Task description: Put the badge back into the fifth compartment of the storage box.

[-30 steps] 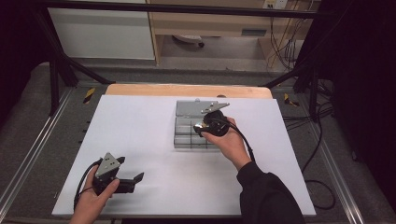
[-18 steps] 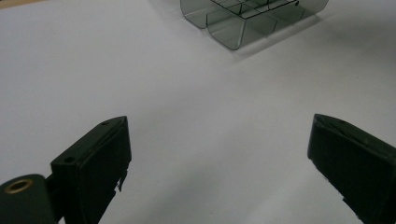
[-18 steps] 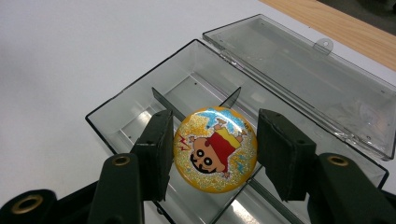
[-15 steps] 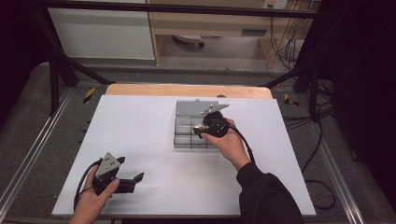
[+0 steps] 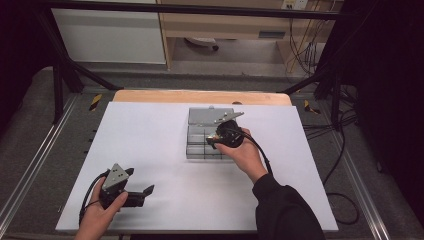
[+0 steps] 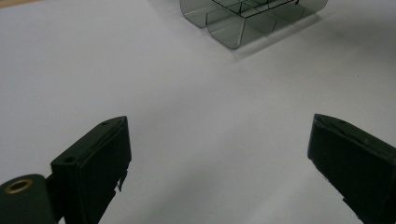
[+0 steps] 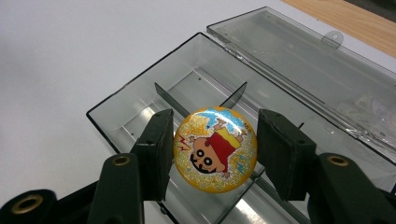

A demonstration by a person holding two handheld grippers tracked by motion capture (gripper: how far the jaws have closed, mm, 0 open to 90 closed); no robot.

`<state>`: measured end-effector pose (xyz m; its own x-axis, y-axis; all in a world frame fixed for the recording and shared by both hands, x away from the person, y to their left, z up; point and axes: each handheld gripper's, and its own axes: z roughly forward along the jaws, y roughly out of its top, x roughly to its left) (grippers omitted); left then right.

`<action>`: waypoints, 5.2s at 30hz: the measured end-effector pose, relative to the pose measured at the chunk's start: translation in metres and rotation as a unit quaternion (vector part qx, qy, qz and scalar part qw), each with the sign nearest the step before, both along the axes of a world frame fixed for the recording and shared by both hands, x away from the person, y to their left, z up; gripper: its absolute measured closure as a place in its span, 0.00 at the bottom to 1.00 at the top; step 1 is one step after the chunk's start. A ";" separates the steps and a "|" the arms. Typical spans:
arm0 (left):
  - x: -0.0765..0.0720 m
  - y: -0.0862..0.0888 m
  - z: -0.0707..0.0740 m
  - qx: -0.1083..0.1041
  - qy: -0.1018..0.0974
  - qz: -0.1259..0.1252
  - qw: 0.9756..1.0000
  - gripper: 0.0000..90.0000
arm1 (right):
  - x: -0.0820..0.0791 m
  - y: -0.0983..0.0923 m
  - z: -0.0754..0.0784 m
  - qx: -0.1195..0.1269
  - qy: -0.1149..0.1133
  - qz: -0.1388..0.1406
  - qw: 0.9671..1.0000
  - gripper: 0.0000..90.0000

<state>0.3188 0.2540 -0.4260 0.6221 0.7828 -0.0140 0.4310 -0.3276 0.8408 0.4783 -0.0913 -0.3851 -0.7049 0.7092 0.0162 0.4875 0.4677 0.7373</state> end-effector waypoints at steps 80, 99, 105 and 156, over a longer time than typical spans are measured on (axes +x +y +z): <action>0.000 0.000 0.001 -0.003 -0.004 0.003 1.000 0.07 | -0.012 0.000 0.003 0.044 -0.016 -0.018 0.999 0.07; 0.000 0.001 0.001 -0.002 -0.004 0.003 1.000 0.07 | -0.017 -0.010 0.017 0.080 -0.096 -0.029 0.992 0.06; 0.000 0.001 0.001 -0.003 -0.005 0.005 1.000 0.07 | -0.020 -0.020 0.025 0.095 -0.115 -0.033 0.988 0.06; 0.000 0.015 0.008 -0.047 -0.027 0.039 0.998 0.07 | -0.118 -0.172 0.001 0.141 -0.153 -0.108 0.972 0.08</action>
